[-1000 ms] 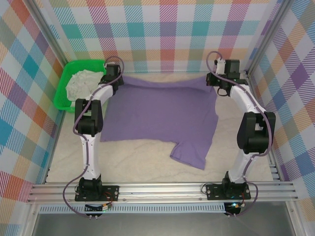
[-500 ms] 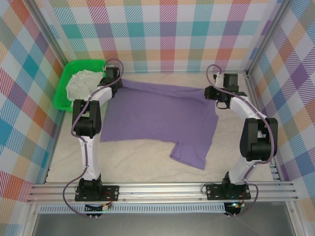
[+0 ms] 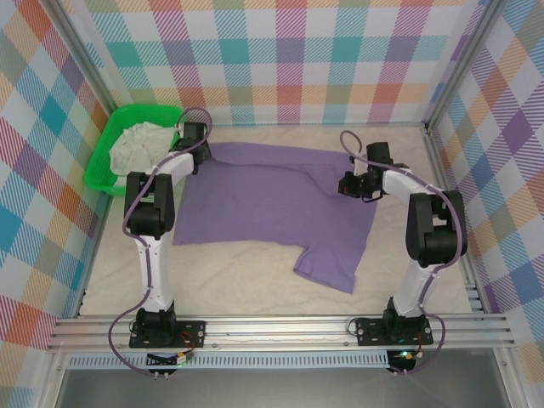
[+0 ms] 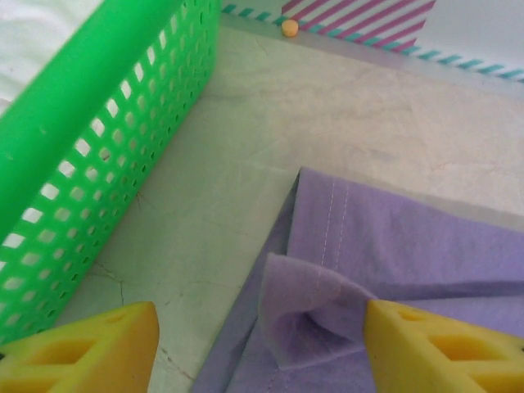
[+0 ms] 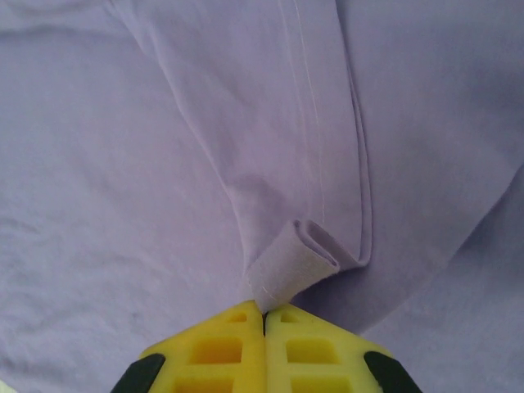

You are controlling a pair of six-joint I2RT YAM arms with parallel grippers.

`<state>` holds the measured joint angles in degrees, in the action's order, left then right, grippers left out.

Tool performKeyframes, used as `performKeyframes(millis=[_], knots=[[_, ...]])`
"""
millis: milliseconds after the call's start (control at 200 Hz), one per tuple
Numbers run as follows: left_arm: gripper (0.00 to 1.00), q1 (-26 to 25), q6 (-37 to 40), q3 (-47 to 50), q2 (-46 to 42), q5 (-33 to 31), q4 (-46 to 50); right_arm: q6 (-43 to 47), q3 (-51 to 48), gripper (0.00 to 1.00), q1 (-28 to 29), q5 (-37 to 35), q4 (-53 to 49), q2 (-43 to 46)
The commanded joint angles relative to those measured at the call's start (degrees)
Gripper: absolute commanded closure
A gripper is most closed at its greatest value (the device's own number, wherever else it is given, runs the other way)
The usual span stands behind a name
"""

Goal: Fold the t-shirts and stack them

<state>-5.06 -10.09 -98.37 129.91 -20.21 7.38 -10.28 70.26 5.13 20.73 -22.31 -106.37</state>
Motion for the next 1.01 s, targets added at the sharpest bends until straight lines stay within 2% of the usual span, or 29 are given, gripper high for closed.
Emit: performKeyframes(millis=[0, 265, 445, 565, 635, 905, 1000], knots=[[0.28, 0.7, -0.7, 0.4, -4.7, -0.4, 1.2, 0.0, 0.0, 1.0, 0.1, 2.6, -4.9, -1.6], [0.0, 0.7, -0.8, 0.3, -8.6, 8.1, 0.5, 2.3, 1.1, 1.0, 0.2, 3.9, -10.1, -5.0], [0.0, 0.6, -1.0, -0.2, -11.0, 16.5, -0.1, 4.1, 1.5, 1.0, 0.6, 4.8, -13.0, -6.0], [0.0, 0.5, -1.9, -0.9, -12.8, 20.5, 0.5, 4.9, 1.5, 0.77, 0.8, 5.9, -14.5, -5.5], [0.0, 0.5, -2.1, -1.5, -14.2, 22.9, 1.4, 5.1, 1.7, 0.67, 0.9, 6.0, -15.6, -4.2], [0.0, 0.1, -3.0, 0.6, -22.3, 30.8, 6.1, 5.3, 6.0, 0.4, 0.9, -1.3, -22.5, 3.6], [0.0, -0.2, -4.3, 3.4, -25.8, 31.6, 8.1, 5.2, 8.7, 0.36, 0.9, -3.4, -23.5, 3.7]])
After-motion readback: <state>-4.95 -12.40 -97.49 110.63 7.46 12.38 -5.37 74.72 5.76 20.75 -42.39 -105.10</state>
